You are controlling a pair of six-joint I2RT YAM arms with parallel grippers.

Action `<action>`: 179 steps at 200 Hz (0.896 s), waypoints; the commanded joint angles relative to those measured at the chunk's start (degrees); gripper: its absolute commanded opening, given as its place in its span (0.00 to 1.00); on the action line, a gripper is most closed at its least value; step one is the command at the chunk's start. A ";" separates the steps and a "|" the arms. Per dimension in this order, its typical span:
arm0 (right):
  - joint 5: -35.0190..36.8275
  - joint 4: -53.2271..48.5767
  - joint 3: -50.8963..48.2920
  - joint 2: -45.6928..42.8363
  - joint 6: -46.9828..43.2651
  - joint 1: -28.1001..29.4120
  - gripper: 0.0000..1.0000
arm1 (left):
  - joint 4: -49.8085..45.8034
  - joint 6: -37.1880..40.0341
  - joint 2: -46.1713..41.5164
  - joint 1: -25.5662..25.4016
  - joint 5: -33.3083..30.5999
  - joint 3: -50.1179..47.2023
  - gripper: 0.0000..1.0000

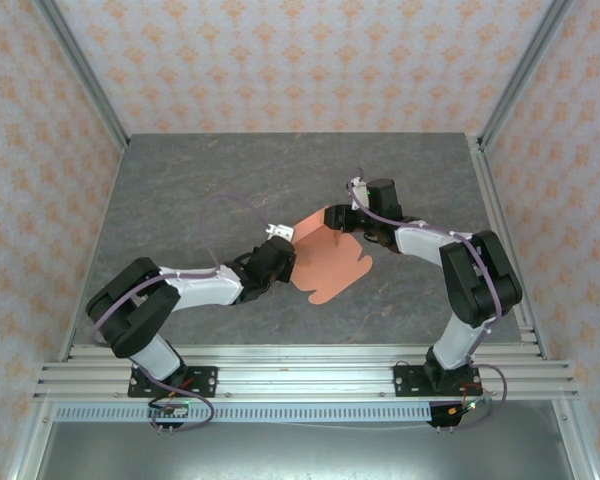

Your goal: Fold the paper box

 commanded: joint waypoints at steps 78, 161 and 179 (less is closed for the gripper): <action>0.29 -5.90 -0.94 2.13 -0.38 1.08 0.48 | 5.02 5.86 2.68 -1.76 -4.24 1.42 0.64; 0.44 -6.02 -0.78 2.38 -0.54 1.03 0.47 | 3.78 7.76 0.65 -1.23 3.73 0.56 0.83; 0.57 -6.00 -0.78 2.38 -0.55 1.06 0.48 | 2.11 7.42 0.42 -0.88 4.72 0.87 0.83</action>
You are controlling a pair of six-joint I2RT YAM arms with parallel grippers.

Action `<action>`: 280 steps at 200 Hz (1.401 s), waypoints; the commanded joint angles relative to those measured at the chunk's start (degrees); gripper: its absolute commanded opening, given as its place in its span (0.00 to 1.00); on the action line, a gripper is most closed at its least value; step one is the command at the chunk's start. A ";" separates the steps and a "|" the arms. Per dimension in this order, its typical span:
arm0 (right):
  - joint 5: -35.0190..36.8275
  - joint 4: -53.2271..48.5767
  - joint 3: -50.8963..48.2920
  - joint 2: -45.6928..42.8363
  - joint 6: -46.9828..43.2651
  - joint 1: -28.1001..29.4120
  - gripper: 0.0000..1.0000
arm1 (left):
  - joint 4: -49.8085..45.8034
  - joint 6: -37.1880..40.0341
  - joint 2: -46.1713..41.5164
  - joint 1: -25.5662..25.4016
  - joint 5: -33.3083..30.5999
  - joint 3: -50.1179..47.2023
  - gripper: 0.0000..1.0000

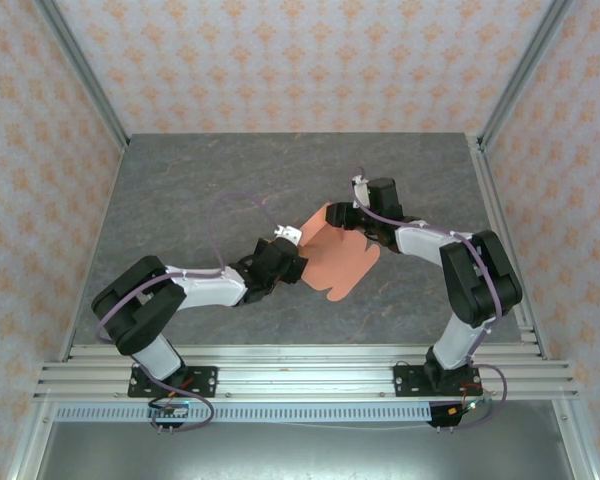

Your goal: Fold the paper box

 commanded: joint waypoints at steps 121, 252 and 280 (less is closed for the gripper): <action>-2.04 -7.04 -1.09 1.97 -0.67 1.16 0.48 | -12.55 -2.60 -4.92 1.93 10.14 4.39 0.94; -2.41 -6.60 -1.36 1.68 -0.31 1.22 0.48 | -5.22 -4.72 1.29 2.33 4.15 6.35 0.82; -2.39 -6.33 -1.67 1.68 -0.21 1.26 0.48 | -3.58 -5.77 2.33 2.01 1.27 6.43 0.71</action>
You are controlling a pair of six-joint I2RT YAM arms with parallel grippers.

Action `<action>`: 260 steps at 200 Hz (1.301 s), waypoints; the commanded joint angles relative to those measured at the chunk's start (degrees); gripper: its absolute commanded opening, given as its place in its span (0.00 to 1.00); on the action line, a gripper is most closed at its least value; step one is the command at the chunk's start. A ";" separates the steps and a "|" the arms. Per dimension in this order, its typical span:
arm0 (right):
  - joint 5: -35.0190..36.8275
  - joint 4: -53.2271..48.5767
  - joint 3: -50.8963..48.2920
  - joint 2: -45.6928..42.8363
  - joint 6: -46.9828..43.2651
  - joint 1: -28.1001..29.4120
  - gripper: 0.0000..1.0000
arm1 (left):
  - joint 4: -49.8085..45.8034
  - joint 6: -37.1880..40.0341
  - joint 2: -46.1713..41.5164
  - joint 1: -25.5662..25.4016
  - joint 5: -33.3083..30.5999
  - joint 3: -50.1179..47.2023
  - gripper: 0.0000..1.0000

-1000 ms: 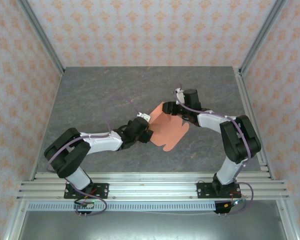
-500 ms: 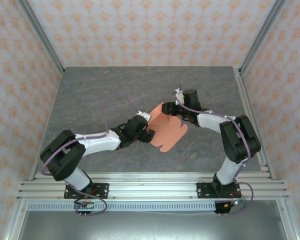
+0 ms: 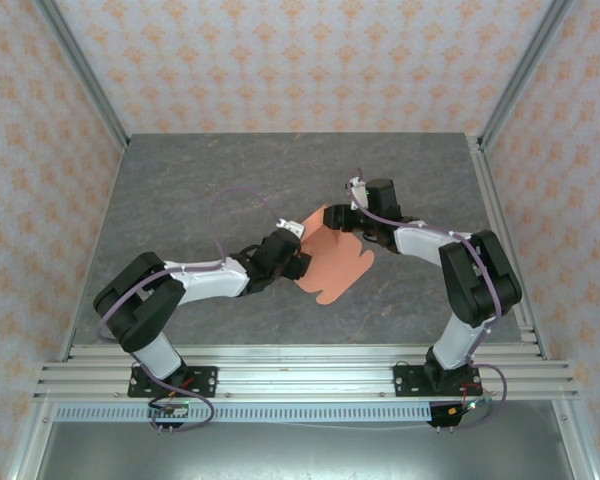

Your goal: Fold the paper box

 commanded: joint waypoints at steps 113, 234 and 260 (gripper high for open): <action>-0.22 -5.11 -1.88 1.65 0.17 1.06 0.48 | 5.78 -2.37 4.13 -0.92 -12.13 1.74 0.34; 1.04 -6.06 -2.14 -1.55 -0.60 1.07 0.58 | 3.42 -2.88 5.26 -0.23 -14.08 2.90 0.13; 1.87 -6.65 -2.61 -2.76 -1.25 0.98 0.62 | 2.59 -2.60 5.52 0.12 -13.98 3.11 0.12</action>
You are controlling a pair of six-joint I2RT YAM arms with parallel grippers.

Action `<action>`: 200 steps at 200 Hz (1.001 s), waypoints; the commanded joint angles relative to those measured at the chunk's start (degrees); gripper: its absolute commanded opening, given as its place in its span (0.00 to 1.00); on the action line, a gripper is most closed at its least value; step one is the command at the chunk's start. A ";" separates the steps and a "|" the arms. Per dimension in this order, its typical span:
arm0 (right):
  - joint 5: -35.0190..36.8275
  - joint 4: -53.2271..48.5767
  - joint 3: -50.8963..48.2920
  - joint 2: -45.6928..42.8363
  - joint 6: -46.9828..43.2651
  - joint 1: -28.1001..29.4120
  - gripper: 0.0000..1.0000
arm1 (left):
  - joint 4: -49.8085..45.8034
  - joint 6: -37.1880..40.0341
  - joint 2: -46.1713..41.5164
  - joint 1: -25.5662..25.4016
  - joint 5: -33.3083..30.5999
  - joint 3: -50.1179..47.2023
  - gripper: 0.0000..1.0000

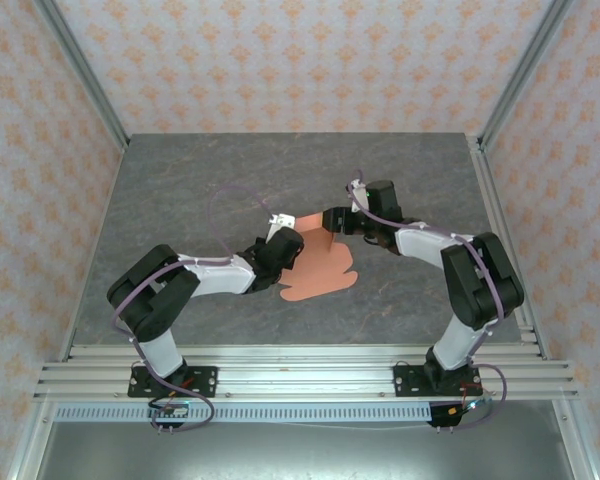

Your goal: Fold the paper box

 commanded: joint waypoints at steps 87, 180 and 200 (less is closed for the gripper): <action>6.14 12.54 -19.12 -16.28 3.30 -3.48 0.65 | -1.31 3.01 0.64 -0.02 0.44 1.06 0.12; 8.34 23.23 -28.41 -18.67 7.10 -1.68 0.64 | -0.64 3.49 2.45 -0.04 0.17 0.90 0.12; 5.13 20.18 -24.78 -18.46 7.35 -1.53 0.63 | -0.56 3.64 2.67 -0.08 -0.08 0.82 0.12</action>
